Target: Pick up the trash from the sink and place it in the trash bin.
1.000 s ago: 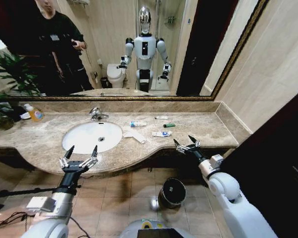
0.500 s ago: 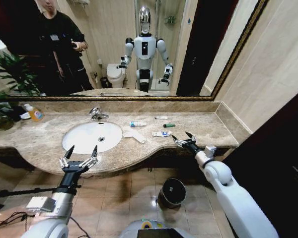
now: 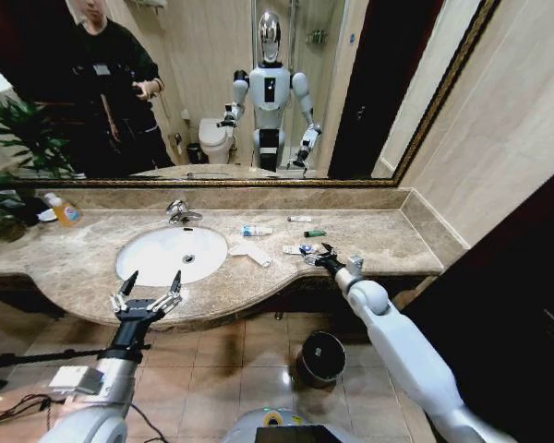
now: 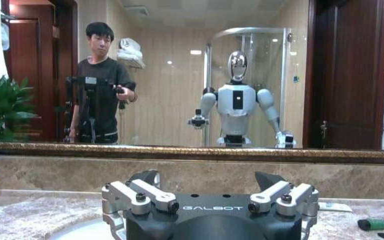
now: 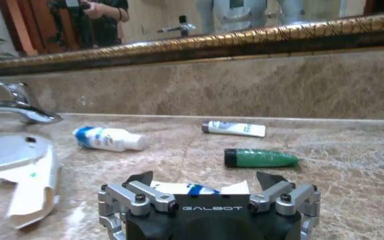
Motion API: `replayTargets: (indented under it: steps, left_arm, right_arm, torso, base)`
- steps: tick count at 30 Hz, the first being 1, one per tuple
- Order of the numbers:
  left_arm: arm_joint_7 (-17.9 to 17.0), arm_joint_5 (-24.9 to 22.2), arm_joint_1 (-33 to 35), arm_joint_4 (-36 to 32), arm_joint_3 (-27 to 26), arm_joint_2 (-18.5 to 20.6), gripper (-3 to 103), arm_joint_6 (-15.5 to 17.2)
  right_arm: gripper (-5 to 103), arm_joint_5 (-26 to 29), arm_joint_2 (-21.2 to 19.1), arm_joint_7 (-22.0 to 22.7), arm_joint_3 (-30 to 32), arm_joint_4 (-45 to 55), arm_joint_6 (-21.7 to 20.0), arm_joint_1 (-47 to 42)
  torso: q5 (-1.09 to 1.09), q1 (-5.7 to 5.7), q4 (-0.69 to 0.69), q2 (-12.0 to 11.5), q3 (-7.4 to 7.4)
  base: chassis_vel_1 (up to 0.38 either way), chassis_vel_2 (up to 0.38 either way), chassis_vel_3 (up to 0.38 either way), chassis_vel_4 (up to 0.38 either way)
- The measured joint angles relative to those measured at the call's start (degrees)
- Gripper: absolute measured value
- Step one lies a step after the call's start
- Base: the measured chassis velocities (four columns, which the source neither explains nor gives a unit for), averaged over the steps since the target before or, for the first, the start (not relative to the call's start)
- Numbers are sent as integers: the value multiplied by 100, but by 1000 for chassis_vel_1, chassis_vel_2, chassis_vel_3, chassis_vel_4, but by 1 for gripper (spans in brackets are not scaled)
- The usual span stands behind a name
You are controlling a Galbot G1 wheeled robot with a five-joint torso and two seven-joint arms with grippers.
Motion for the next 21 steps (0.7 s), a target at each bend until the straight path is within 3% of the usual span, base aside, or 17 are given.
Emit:
replayTargets:
  steps: [7, 12, 15, 20, 21]
  left_arm:
    - [0, 0, 0, 0, 0, 0, 100, 0]
    - [0, 0, 0, 0, 1, 0, 100, 0]
    - [0, 0, 0, 0, 0, 0, 100, 0]
    - [0, 0, 0, 0, 1, 0, 100, 0]
    - [0, 0, 0, 0, 0, 0, 100, 0]
  right_arm:
    - [101, -16, 12, -5, -10, -188, -94, 101]
    - [86, -56, 9, -13, 12, -212, -102, 62]
    - [69, -115, 18, -17, 22, -210, -101, 32]
    - [59, -199, 31, -16, 32, -179, -101, 6]
    - [48, -232, 35, -12, 33, -163, -103, 0]
  torso:
    - [0, 0, -1, 0, 0]
    - [0, 0, -1, 0, 0]
    - [0, 0, -1, 0, 0]
    - [0, 0, -1, 0, 0]
    - [0, 0, -1, 0, 0]
  base:
    - [0, 0, 0, 0]
    - [0, 0, 0, 0]
    - [0, 0, 0, 0]
    - [0, 0, 0, 0]
    - [0, 0, 0, 0]
